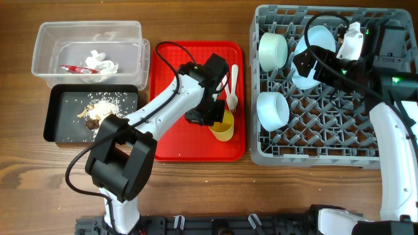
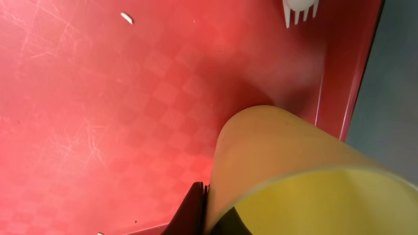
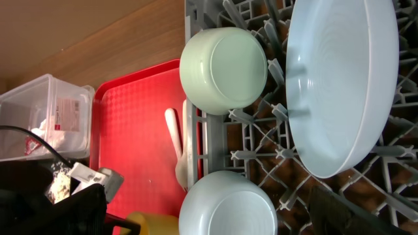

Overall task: Sort waste into correct bins and load items into the dishwasher rack
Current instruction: 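Reach the left gripper to the yellow cup and lift it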

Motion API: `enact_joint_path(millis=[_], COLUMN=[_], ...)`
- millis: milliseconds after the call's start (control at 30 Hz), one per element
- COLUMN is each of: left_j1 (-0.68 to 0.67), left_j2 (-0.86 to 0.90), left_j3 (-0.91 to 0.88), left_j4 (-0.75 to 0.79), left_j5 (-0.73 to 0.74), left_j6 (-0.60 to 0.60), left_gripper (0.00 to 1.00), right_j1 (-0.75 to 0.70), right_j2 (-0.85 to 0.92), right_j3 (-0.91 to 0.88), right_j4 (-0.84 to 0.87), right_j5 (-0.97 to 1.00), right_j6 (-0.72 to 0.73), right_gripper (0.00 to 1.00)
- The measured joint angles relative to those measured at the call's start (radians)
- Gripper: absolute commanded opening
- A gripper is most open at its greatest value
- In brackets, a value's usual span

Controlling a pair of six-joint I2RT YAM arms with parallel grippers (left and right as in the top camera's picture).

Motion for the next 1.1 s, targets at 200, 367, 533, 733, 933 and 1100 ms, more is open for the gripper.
enact_joint_path(millis=[200, 367, 533, 733, 933, 1100], left_j1=[0.049, 0.203, 0.36, 0.447, 0.477, 0.478], left_j2=[-0.016, -0.1, -0.155, -0.156, -0.156, -0.156], left_j3=[0.0, 0.002, 0.008, 0.008, 0.008, 0.008], left_j4=[-0.01, 0.008, 0.01, 0.01, 0.009, 0.009], left_j5=[0.094, 0.33, 0.623, 0.941, 1.143, 1.23], left_j6=[0.0, 0.027, 0.091, 0.202, 0.285, 0.307], left_gripper=[0.04, 0.04, 0.04, 0.04, 0.04, 0.04], right_j1=[0.0, 0.033, 0.153, 0.297, 0.335, 0.335], right_j2=[0.0, 0.0, 0.0, 0.0, 0.0, 0.002], right_j3=[0.0, 0.0, 0.0, 0.0, 0.0, 0.0], right_j4=[0.001, 0.028, 0.112, 0.233, 0.277, 0.282], right_j5=[-0.082, -0.207, -0.335, -0.462, -0.528, -0.544], right_j6=[0.0, -0.008, -0.026, -0.027, -0.027, -0.046], right_gripper=[1.0, 1.0, 1.0, 1.0, 1.0, 0.99])
